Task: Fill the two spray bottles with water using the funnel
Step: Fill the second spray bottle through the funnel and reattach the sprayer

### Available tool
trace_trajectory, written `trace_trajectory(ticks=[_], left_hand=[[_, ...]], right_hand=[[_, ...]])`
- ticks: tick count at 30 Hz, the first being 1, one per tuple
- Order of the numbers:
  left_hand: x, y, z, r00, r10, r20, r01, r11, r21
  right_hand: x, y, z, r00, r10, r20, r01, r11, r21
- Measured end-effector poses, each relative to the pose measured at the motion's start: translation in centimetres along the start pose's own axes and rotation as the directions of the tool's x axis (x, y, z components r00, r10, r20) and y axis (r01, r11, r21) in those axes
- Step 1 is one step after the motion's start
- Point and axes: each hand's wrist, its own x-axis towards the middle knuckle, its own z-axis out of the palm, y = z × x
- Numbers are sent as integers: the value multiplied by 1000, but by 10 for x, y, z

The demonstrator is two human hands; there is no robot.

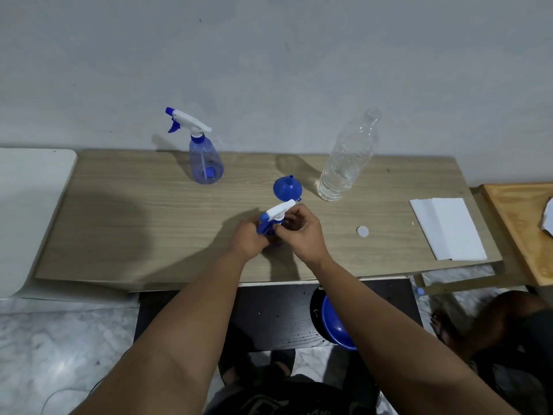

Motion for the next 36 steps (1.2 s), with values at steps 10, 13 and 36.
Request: trace_trajectory(ticks=[10,13,36], left_hand=[[-3,0,1,999,32,-21,-33,998,-51],[-3,0,2,1000,27,-16,-27,998,-51],[-6,-5,4,997,78,5,-78,992,-95]], right_hand=[[1,2,2,999,23,-45,-26,997,-79],[1,-1,6,998,30,-51,-36,994,-105],[5,8,4,1000,0,20,4,983,-183]])
